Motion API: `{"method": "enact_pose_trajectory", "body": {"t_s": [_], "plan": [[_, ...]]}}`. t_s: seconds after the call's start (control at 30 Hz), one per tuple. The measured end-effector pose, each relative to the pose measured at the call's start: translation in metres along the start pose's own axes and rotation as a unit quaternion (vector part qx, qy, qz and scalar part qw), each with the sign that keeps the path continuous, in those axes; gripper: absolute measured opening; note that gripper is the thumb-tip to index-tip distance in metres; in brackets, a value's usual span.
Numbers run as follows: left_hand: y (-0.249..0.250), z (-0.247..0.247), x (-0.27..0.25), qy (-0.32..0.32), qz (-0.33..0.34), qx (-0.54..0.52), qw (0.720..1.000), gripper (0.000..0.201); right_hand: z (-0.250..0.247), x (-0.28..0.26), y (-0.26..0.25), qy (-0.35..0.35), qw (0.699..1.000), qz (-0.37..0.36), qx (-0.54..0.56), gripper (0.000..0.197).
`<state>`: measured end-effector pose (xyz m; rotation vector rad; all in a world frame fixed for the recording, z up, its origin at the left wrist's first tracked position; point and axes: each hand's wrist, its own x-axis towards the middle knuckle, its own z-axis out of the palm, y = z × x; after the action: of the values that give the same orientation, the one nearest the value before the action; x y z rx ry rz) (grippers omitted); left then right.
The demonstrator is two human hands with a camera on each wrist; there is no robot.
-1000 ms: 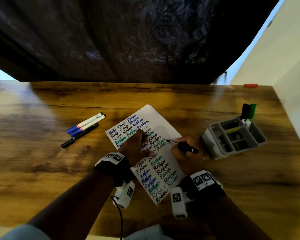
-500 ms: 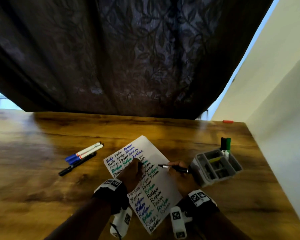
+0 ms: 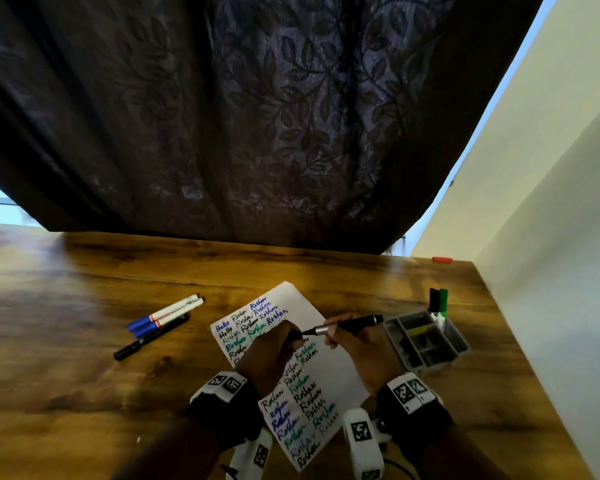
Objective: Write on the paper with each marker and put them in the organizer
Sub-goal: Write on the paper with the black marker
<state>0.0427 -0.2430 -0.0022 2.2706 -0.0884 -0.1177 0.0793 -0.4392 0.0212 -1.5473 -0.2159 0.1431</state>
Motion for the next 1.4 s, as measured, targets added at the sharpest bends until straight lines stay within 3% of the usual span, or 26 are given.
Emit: {"method": "enact_pose_trajectory", "body": {"t_s": [0.17, 0.37, 0.5, 0.63, 0.73, 0.87, 0.9, 0.97, 1.07, 1.13, 1.2, 1.3, 1.4], "plan": [[0.009, 0.003, -0.004, -0.008, 0.021, -0.003, 1.000, 0.006, 0.002, -0.007, -0.003, -0.002, 1.000, -0.002, -0.031, 0.007], [0.024, 0.009, -0.010, -0.034, 0.031, -0.004, 0.999, 0.010, -0.003, -0.017, -0.009, -0.054, 0.993, 0.019, -0.105, 0.008], [0.030, 0.008, -0.014, -0.055, 0.014, 0.001, 0.998, 0.014, -0.009, -0.017, -0.009, -0.065, 0.983, 0.034, -0.169, 0.025], [0.045, 0.012, -0.015, -0.059, 0.022, 0.028, 0.998, 0.014, -0.013, -0.016, -0.023, -0.057, 0.975, 0.014, -0.216, 0.023], [0.065, 0.020, -0.017, -0.014, 0.043, -0.099, 0.994, 0.018, -0.015, -0.019, -0.036, -0.054, 0.977, 0.014, -0.208, 0.018], [0.082, 0.031, -0.013, 0.013, 0.010, -0.248, 0.969, 0.035, -0.025, -0.021, -0.042, -0.039, 0.981, -0.005, -0.190, 0.020], [0.083, 0.032, -0.010, 0.025, 0.014, -0.246, 0.969, 0.036, -0.027, -0.022, -0.044, -0.030, 0.982, -0.007, -0.185, 0.017], [0.089, 0.027, -0.007, -0.012, 0.038, -0.180, 0.983, 0.033, -0.032, -0.024, -0.048, -0.023, 0.984, -0.014, -0.174, 0.012], [0.088, 0.019, 0.002, -0.074, 0.046, 0.015, 0.996, 0.029, -0.045, -0.023, -0.050, -0.025, 0.984, -0.014, -0.177, 0.020], [0.091, 0.017, 0.002, -0.070, 0.059, -0.009, 0.996, 0.024, -0.055, -0.023, -0.049, -0.044, 0.986, -0.004, -0.160, 0.024], [0.091, 0.017, 0.001, -0.019, 0.064, -0.048, 0.997, 0.017, -0.060, -0.025, -0.051, -0.052, 0.988, 0.013, -0.148, 0.024], [0.097, 0.023, 0.002, 0.026, 0.083, -0.044, 0.995, 0.019, -0.080, -0.030, -0.056, 0.009, 0.998, 0.051, -0.022, 0.011], [0.104, 0.029, 0.008, 0.050, 0.090, -0.052, 0.993, 0.021, -0.116, -0.034, -0.057, 0.062, 0.994, 0.010, -0.095, 0.018]]}}
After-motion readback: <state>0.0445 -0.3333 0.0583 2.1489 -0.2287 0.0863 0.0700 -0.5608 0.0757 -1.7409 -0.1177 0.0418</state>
